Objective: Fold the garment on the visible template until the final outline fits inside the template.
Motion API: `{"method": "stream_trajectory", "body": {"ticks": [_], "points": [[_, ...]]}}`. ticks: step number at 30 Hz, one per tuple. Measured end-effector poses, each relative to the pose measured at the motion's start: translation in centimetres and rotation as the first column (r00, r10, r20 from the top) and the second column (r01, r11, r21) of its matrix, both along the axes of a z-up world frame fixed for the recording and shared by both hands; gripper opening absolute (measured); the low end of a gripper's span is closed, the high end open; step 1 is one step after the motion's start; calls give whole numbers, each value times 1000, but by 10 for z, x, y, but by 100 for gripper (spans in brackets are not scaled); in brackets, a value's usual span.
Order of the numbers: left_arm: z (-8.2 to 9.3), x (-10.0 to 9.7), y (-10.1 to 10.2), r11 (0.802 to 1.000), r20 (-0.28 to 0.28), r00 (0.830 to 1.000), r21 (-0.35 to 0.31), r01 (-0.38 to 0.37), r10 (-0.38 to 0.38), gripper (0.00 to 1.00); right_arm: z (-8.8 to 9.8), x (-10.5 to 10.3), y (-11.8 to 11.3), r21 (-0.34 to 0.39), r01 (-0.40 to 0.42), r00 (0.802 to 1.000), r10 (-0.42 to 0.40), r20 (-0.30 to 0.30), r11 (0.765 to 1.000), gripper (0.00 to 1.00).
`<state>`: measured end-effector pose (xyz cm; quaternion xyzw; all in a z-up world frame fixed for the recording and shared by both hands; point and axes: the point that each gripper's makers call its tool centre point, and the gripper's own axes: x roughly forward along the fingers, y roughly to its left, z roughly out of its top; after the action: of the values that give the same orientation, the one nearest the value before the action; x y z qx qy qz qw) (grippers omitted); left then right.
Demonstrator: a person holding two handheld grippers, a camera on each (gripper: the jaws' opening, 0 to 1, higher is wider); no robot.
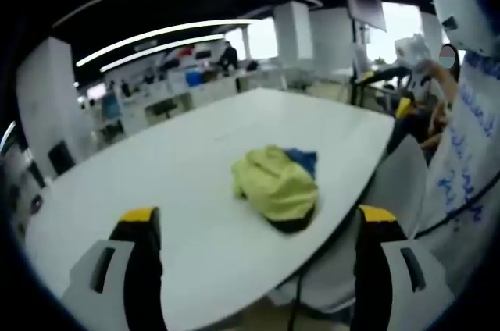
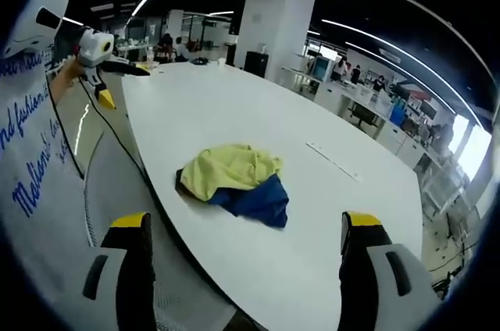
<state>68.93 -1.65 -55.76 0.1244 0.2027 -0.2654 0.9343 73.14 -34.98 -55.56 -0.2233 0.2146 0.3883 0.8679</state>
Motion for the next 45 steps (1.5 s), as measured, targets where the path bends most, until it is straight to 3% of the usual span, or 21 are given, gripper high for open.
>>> {"method": "stream_trajectory", "body": {"ticks": [2,5,7,11,15,20,23,27,29,32,37,40,45], "points": [[-1,0,-1,1000,-2,1000,0,2,-2,100,1,1,2,6,-9,1000,8,10,1000,100],[-2,-1,-2,1000,-7,1000,1,6,-6,99,12,12,7,-55,-45,990,52,132,997,100],[-3,0,-2,1000,-10,1000,1,7,-7,99,15,15,13,-90,-77,982,91,166,993,96],[-3,1,-3,1000,-8,1000,5,8,-8,99,20,14,42,-94,-203,950,219,224,975,83],[-3,1,-5,1000,6,1000,5,9,-9,98,20,20,58,-108,-254,924,274,267,961,76],[-3,0,-6,1000,27,1000,3,4,-4,98,-4,18,73,-199,-354,890,395,228,914,60],[-4,-1,-8,1000,36,999,-3,5,-5,97,-16,19,83,-182,-392,881,425,206,902,52],[-7,-1,-8,1000,43,999,14,1,-2,95,-37,24,94,-220,-423,865,464,189,879,42],[-6,-1,-8,1000,56,998,3,-5,5,95,-55,21,102,-211,-464,857,496,139,860,38],[-6,-2,-9,1000,63,998,-3,-5,5,93,-74,27,104,-196,-480,854,506,119,855,34],[-9,-5,-3,1000,57,998,5,-22,22,92,-121,40,111,-196,-495,858,512,40,846,27],[-8,-5,2,999,60,998,17,-32,31,93,-147,43,117,-229,-519,845,534,4,823,26],[-6,-5,7,999,63,997,15,-44,43,92,-163,48,126,-234,-538,835,551,-11,810,23]]}}
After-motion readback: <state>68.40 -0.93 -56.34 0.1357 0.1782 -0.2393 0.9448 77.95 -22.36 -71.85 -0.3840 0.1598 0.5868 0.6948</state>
